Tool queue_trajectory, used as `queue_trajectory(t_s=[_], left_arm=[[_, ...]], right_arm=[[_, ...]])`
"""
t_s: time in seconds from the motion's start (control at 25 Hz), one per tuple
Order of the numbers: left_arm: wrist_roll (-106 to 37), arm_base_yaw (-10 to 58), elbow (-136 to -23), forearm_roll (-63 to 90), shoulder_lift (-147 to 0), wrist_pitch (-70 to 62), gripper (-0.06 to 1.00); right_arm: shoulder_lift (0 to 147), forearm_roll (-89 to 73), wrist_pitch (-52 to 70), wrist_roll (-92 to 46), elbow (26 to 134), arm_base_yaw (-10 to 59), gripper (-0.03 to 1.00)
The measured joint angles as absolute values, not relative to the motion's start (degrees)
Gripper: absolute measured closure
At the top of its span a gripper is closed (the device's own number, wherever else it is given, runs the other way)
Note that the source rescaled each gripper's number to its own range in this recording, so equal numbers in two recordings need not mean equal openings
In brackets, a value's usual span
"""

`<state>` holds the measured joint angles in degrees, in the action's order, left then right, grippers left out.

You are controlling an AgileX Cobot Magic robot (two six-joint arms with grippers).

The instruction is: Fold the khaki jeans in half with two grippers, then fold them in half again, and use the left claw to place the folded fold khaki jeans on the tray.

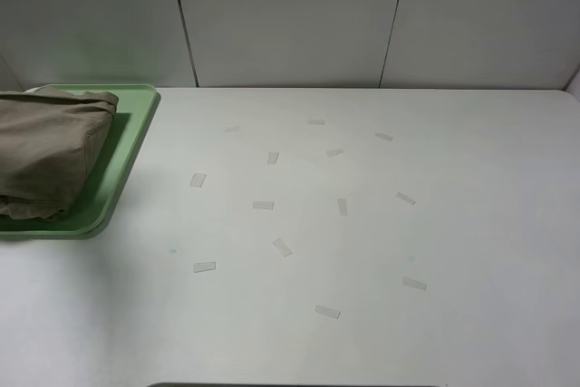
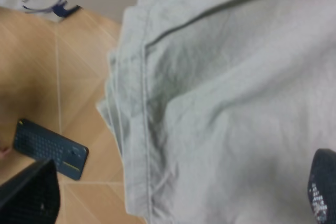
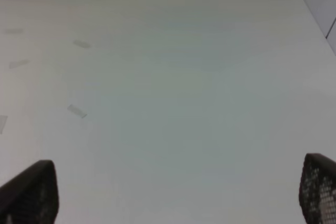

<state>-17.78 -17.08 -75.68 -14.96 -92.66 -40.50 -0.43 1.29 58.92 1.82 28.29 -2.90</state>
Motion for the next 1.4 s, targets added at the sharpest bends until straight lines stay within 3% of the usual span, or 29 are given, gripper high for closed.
queue_trajectory(t_s=[0.52,0.92,1.28,1.4], left_arm=[[-15.27,-17.08,-75.08,-10.87,-78.26,-40.67,0.01],[-15.37,-17.08,-59.49,0.73,-50.60,-37.24,0.01],[-15.69,-16.94,-48.00,5.22,-26.80,-45.14,0.01],[-15.43,-13.86,-45.08,8.13,-21.72,-47.68,0.01]], right_arm=[[-0.43,1.29,58.92,1.82,28.29,-2.90,-0.03],[-0.43,1.29,58.92,1.82,28.29,-2.90,-0.03],[-0.43,1.29,58.92,1.82,28.29,-2.90,-0.03],[-0.43,1.29,58.92,1.82,28.29,-2.90,-0.03]])
